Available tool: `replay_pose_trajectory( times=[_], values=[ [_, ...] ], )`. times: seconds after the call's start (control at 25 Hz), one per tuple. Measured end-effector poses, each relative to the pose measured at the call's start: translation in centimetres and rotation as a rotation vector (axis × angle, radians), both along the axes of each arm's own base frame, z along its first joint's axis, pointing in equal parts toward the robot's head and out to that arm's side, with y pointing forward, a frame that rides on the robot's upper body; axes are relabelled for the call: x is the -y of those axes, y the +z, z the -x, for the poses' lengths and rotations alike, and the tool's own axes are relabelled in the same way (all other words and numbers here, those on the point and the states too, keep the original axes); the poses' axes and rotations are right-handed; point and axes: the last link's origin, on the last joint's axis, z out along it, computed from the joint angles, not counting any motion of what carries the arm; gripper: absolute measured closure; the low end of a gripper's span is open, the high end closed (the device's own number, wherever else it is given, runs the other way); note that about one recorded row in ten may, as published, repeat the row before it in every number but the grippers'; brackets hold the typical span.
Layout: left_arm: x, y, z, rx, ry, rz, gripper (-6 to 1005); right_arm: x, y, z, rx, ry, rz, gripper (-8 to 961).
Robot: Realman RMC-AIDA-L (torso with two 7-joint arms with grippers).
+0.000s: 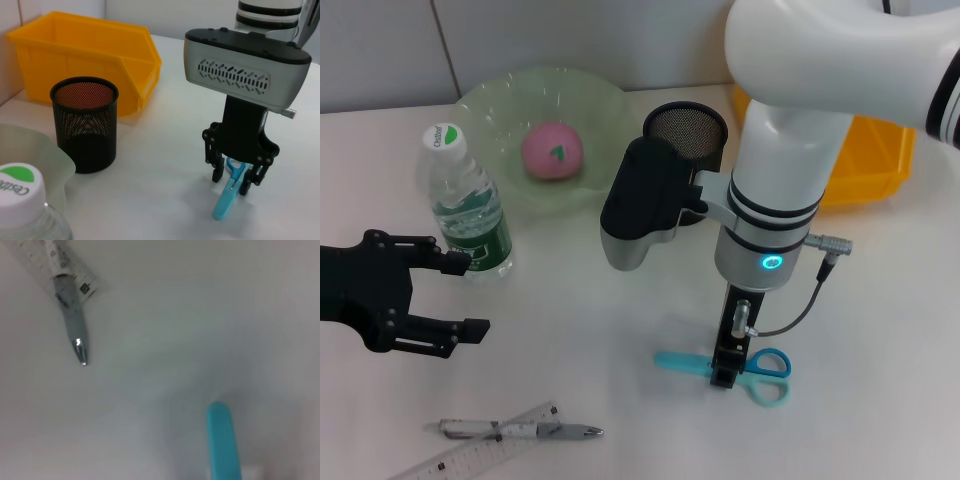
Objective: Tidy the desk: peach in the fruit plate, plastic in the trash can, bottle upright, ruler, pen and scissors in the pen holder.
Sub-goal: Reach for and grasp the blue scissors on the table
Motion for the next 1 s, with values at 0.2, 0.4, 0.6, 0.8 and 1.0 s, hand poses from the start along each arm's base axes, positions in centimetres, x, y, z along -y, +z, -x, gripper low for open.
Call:
replay_pose_trajectory(
  times=[0.2,0.4,0.6,0.8,1.0],
  values=[
    [0.03,-0.06,0.01,0.002,0.002,0.001,174,0.55,-0.03,0.06,0.003,0.032,0.018,517],
    [0.06,-0.15,-0.01,0.005,0.011,0.003,176,0.66,0.07,-0.11,0.016,0.044,0.019,529],
    [0.04,-0.18,-0.01,0.006,0.014,0.001,177,0.75,0.16,-0.07,0.013,0.046,0.02,551],
    [0.01,-0.17,0.0,0.007,0.015,-0.002,178,0.76,0.2,-0.07,0.014,0.048,0.024,573],
    [-0.04,-0.09,0.01,0.011,0.018,-0.008,180,0.75,0.23,-0.05,0.014,0.05,0.024,595]
  ],
)
